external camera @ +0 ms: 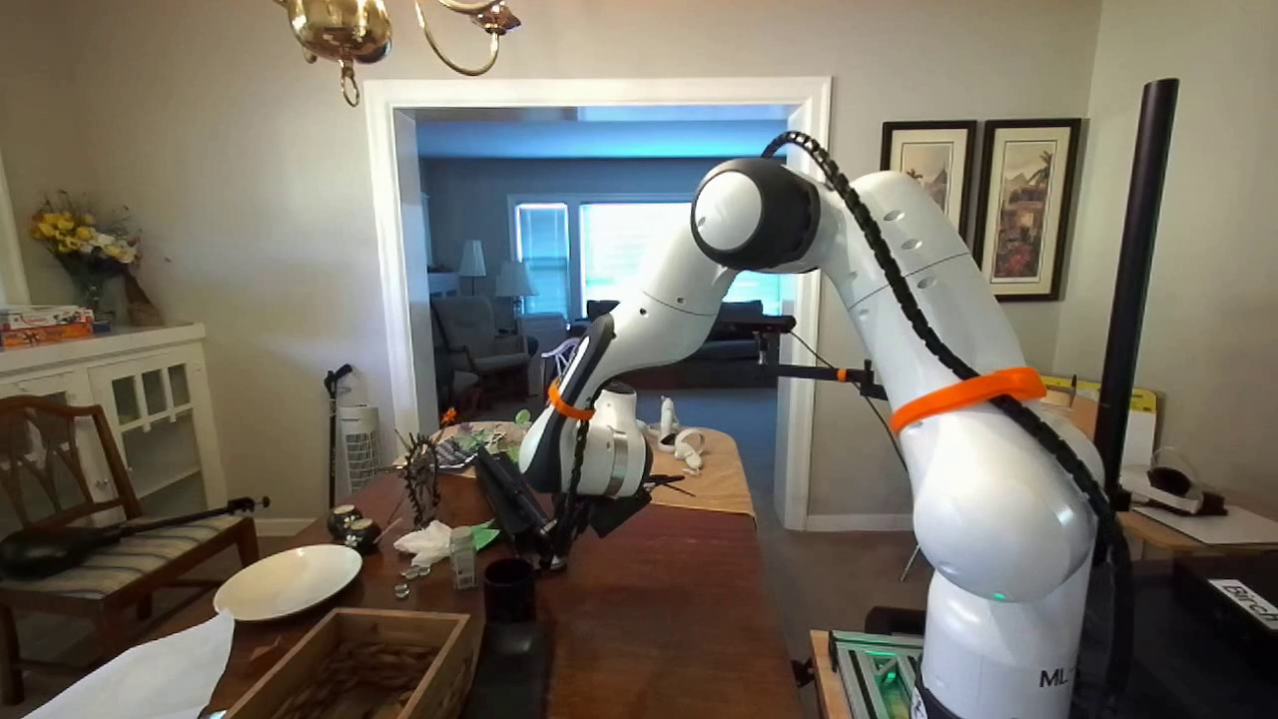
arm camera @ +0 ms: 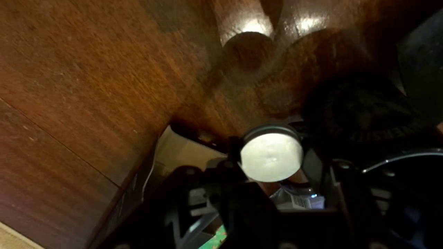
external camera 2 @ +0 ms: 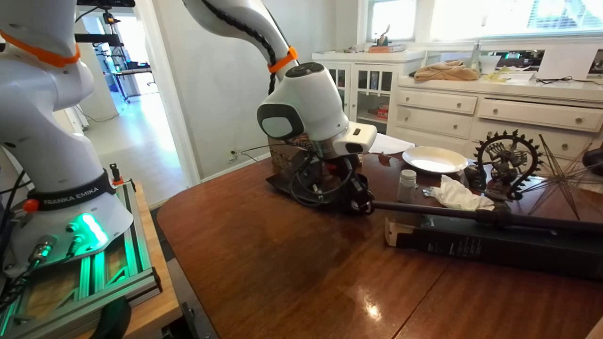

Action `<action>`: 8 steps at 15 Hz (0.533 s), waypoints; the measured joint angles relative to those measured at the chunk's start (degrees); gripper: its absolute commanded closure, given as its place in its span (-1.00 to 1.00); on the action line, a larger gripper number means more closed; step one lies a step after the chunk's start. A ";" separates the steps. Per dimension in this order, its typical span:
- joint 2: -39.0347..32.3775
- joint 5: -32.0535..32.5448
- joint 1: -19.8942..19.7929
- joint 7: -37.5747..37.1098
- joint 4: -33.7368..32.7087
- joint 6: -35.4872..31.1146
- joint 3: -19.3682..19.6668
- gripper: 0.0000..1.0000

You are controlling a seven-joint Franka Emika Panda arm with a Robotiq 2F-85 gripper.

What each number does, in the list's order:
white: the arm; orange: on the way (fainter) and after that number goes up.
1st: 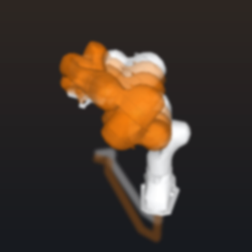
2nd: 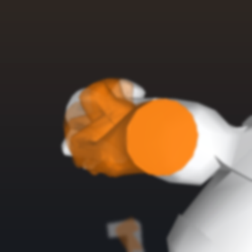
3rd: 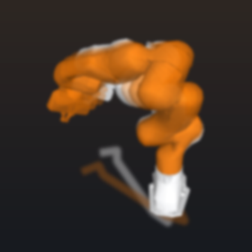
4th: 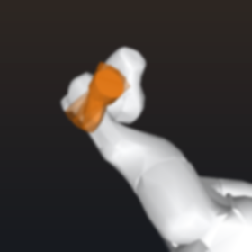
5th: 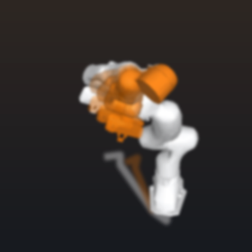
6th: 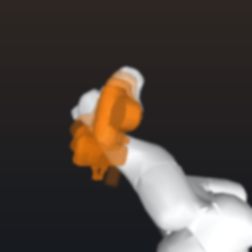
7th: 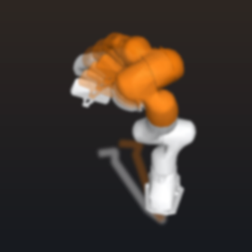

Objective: Put the lid on top of the glass jar.

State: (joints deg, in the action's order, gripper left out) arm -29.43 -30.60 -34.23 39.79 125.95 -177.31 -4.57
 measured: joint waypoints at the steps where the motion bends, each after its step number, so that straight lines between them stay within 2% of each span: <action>1: 0.13 0.29 2.25 -1.28 -0.21 0.02 2.20 0.56; 4: 0.58 0.74 8.06 -4.04 -0.32 0.20 8.09 0.56; 8: 0.95 0.78 13.00 -6.15 -1.27 2.28 13.16 0.56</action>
State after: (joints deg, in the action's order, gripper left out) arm -28.48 -29.83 -21.23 33.64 124.68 -175.03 8.58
